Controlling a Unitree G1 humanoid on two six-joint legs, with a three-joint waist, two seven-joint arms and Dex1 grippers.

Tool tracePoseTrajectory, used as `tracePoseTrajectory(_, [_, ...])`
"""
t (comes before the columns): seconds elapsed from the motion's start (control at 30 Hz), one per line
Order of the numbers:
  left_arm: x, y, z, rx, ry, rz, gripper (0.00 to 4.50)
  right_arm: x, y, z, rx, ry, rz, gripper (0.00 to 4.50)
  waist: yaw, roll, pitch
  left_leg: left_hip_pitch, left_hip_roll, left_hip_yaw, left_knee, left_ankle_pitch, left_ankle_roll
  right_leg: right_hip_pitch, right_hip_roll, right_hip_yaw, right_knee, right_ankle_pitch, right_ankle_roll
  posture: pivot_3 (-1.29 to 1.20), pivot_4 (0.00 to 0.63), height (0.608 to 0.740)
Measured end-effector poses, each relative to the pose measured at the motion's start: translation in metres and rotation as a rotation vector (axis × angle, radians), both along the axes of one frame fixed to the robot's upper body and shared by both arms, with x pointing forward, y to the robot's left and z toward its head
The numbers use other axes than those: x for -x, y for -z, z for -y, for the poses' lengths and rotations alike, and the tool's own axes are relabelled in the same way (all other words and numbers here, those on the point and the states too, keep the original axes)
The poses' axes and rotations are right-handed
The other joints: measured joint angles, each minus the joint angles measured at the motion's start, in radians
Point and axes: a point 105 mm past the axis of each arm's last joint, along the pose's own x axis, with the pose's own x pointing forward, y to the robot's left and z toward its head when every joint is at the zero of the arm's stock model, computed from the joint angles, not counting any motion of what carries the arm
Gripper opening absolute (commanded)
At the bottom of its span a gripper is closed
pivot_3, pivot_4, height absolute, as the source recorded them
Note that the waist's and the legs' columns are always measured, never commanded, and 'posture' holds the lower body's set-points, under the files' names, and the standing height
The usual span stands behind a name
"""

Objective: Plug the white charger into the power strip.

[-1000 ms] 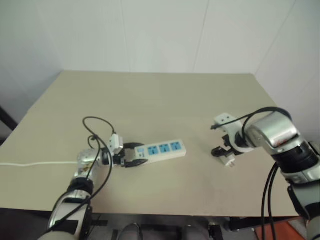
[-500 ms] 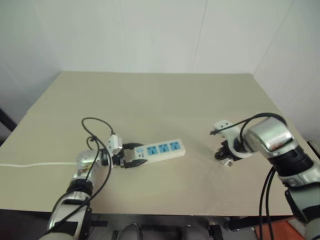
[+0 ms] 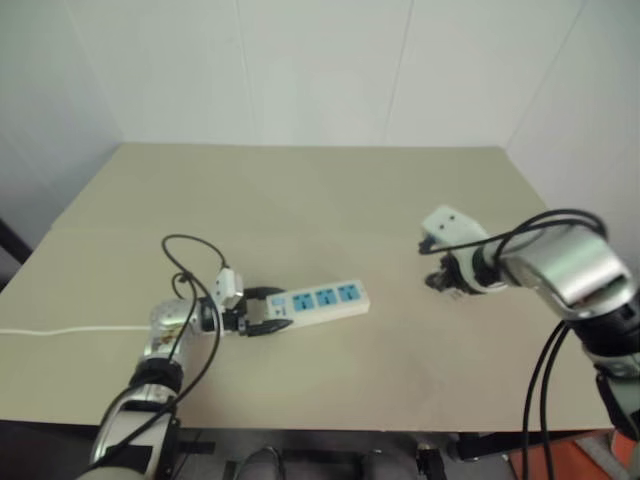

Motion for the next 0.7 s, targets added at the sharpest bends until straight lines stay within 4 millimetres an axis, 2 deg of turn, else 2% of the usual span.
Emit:
tracePoseTrajectory(0.07, [0.002,-0.001,0.000,-0.012,0.025,-0.006,3.25,0.002,-0.010,-0.015,-0.090,-0.133,0.072,1.11,0.002,0.000,0.000,0.000,0.000,0.000,0.000,0.000,0.000,0.001,0.000,-0.001,-0.001,0.000,0.000,0.00,0.150,0.740])
tracePoseTrajectory(0.2, [0.007,-0.005,0.001,-0.032,0.078,-0.015,3.25,0.006,-0.023,-0.041,-0.391,-0.369,0.230,1.11,0.002,-0.001,0.000,0.001,-0.001,0.000,0.001,0.000,0.000,0.003,0.000,0.000,-0.001,0.001,0.001,0.00,0.150,0.740])
tracePoseTrajectory(0.3, [0.012,-0.005,0.004,-0.040,0.116,-0.024,3.25,0.010,-0.036,-0.051,-0.644,-0.487,0.295,1.11,0.001,-0.001,0.000,0.003,0.000,0.000,0.002,0.000,0.000,0.006,0.000,-0.001,-0.001,0.001,0.001,0.00,0.150,0.740])
tracePoseTrajectory(0.37, [0.015,-0.004,0.006,-0.040,0.133,-0.035,3.25,0.009,-0.038,-0.053,-0.736,-0.528,0.306,1.11,0.003,-0.001,0.000,0.004,0.000,0.000,0.002,0.000,0.000,0.007,0.000,-0.001,-0.001,0.001,0.001,0.00,0.150,0.740])
tracePoseTrajectory(0.43, [0.016,-0.003,0.007,-0.039,0.140,-0.040,3.25,0.007,-0.036,-0.058,-0.838,-0.568,0.290,1.11,0.002,-0.001,0.000,0.007,0.000,0.000,0.001,0.000,0.000,0.010,0.000,-0.001,-0.002,0.001,0.001,0.00,0.150,0.740])
tracePoseTrajectory(0.53, [0.019,-0.002,0.010,-0.033,0.149,-0.050,3.25,0.001,-0.020,-0.072,-0.983,-0.620,0.265,1.11,0.001,0.000,0.000,0.009,0.000,0.000,0.001,0.000,0.000,0.011,0.000,-0.001,-0.001,0.001,0.001,0.00,0.150,0.740])
tracePoseTrajectory(0.7, [0.019,-0.001,0.014,-0.025,0.149,-0.055,3.25,-0.002,0.004,-0.088,-1.053,-0.656,0.275,1.11,0.006,0.000,0.000,0.008,0.000,0.000,0.001,0.000,0.000,0.011,0.000,-0.001,-0.002,0.001,0.001,0.00,0.150,0.740])
